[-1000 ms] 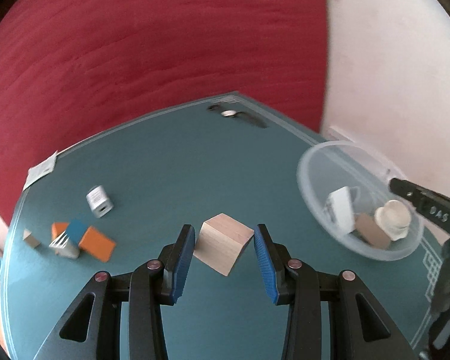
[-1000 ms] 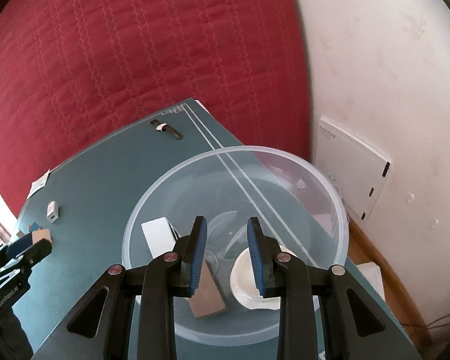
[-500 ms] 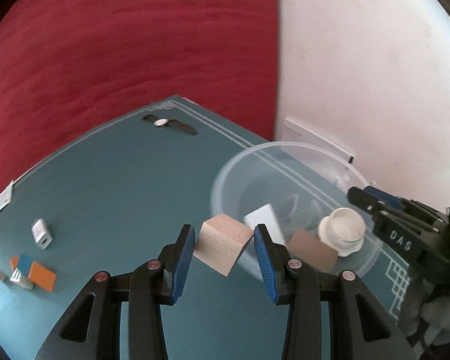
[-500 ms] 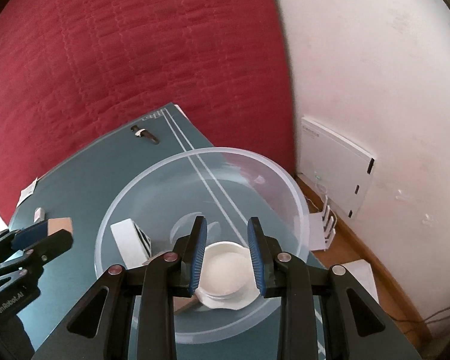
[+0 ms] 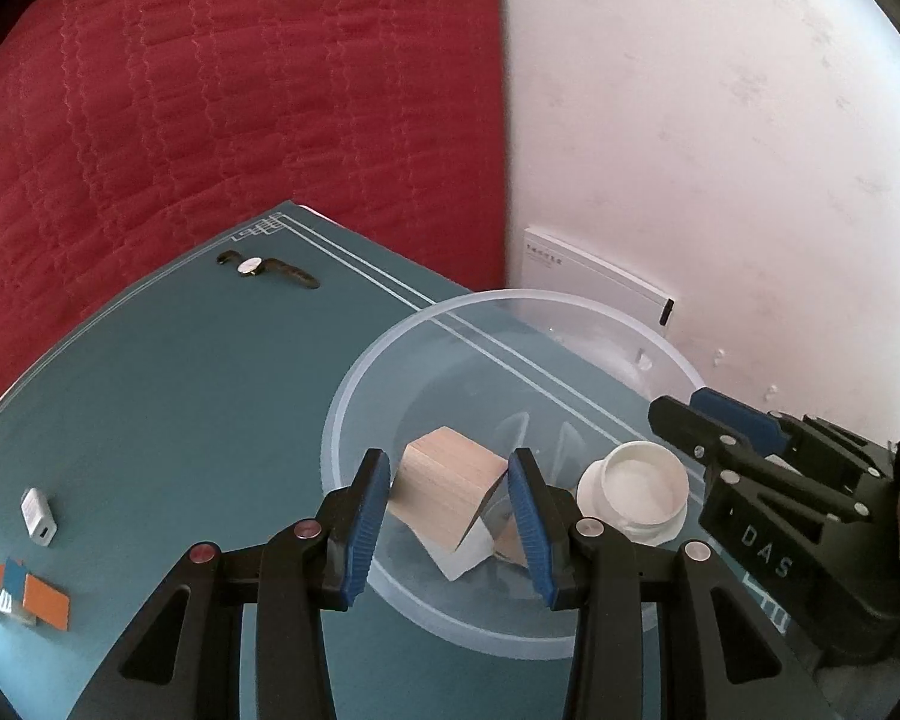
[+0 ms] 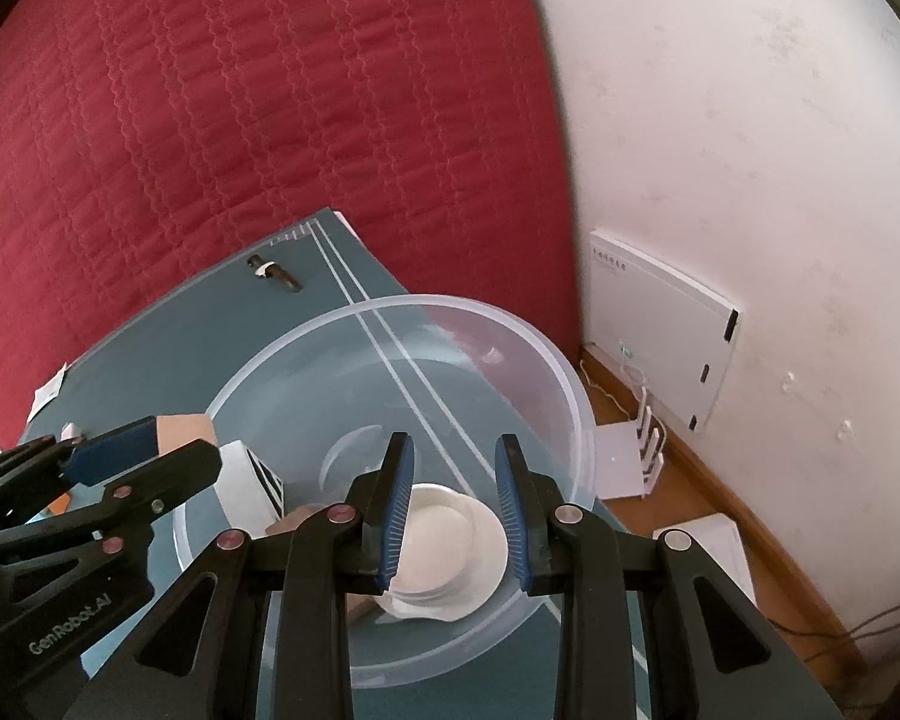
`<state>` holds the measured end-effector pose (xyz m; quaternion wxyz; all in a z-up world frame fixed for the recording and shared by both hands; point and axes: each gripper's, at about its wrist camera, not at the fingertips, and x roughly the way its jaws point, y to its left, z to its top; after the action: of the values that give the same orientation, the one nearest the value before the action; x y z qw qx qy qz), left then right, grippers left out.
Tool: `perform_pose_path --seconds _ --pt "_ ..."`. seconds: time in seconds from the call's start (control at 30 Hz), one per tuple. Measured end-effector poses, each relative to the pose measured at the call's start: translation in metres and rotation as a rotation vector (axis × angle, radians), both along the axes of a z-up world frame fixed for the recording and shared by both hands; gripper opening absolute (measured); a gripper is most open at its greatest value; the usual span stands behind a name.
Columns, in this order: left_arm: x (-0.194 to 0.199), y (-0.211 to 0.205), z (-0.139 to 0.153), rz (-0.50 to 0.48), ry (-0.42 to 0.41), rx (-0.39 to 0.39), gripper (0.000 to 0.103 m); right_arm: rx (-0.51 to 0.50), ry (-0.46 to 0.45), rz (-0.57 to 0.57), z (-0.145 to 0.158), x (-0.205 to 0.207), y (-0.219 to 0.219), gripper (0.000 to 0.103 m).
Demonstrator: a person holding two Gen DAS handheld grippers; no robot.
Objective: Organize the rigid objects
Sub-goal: 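Lower the wooden cube into the clear basin and open the left gripper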
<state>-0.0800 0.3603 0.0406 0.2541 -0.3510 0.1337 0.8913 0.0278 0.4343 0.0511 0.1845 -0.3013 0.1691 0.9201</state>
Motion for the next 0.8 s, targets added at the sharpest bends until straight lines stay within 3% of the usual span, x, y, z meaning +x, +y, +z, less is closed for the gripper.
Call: perform_pose_path --seconds 0.27,0.33,0.4,0.8 --pt "-0.002 0.002 -0.001 0.005 0.003 -0.004 0.046 0.005 0.000 -0.006 0.002 0.004 0.002 0.030" --pt "-0.003 0.002 -0.001 0.014 0.005 -0.004 0.067 0.006 0.000 -0.005 0.001 0.003 0.001 0.030" --pt "-0.001 0.001 0.000 0.024 0.019 -0.004 0.075 0.008 0.000 -0.003 0.001 0.004 0.001 0.030" --pt "-0.003 -0.010 0.003 0.066 0.045 -0.010 0.090 0.011 -0.004 0.002 0.000 0.003 0.001 0.032"
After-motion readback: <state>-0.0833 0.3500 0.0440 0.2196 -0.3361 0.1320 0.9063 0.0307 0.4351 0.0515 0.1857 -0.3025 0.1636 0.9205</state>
